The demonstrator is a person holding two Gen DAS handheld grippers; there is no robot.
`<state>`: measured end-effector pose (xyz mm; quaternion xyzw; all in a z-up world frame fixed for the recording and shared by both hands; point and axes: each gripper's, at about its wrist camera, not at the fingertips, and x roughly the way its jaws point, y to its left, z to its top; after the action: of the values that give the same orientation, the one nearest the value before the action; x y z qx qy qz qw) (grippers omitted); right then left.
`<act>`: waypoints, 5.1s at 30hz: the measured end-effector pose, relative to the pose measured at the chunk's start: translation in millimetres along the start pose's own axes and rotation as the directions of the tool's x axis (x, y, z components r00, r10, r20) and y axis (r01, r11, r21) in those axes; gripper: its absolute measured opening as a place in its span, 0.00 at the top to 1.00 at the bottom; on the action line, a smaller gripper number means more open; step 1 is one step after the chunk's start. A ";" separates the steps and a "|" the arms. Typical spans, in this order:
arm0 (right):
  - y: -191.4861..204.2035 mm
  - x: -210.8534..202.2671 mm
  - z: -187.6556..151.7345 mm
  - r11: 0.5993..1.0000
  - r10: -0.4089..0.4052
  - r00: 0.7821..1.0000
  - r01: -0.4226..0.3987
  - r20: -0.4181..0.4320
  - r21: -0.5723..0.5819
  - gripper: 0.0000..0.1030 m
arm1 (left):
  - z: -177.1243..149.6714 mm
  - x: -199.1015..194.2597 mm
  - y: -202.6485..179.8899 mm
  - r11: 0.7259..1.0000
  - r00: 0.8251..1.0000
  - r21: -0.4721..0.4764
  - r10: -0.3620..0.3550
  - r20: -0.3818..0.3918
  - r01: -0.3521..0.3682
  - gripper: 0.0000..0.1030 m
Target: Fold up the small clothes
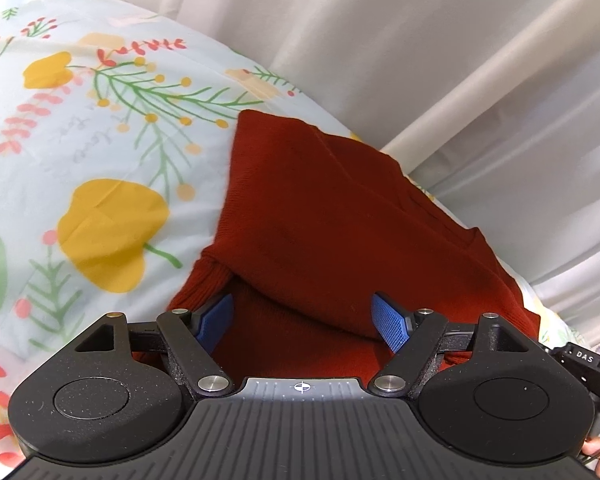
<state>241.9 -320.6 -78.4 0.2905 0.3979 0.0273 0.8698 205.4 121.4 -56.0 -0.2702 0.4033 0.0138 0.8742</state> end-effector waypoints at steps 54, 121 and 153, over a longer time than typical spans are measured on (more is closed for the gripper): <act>-95.8 -230.6 -161.2 0.998 0.001 0.972 -0.016 -0.235 -0.061 0.64 | -131.1 -165.6 73.8 0.997 0.961 -0.007 0.066 -0.267 -0.071 0.62; -26.5 -89.4 -62.1 0.868 -0.039 0.990 -0.034 -0.136 -0.495 0.86 | -30.3 -39.8 28.3 0.927 0.989 0.366 0.122 -0.085 -0.083 0.89; -13.4 -20.9 15.8 0.937 -0.068 0.997 0.051 -0.035 -0.346 0.89 | 47.9 19.0 8.1 0.949 0.999 0.313 0.035 0.038 -0.045 0.91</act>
<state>236.4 -345.2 -63.2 0.1209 0.4159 0.0770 0.8981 249.6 147.9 -47.9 -0.1191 0.3917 -0.0285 0.9119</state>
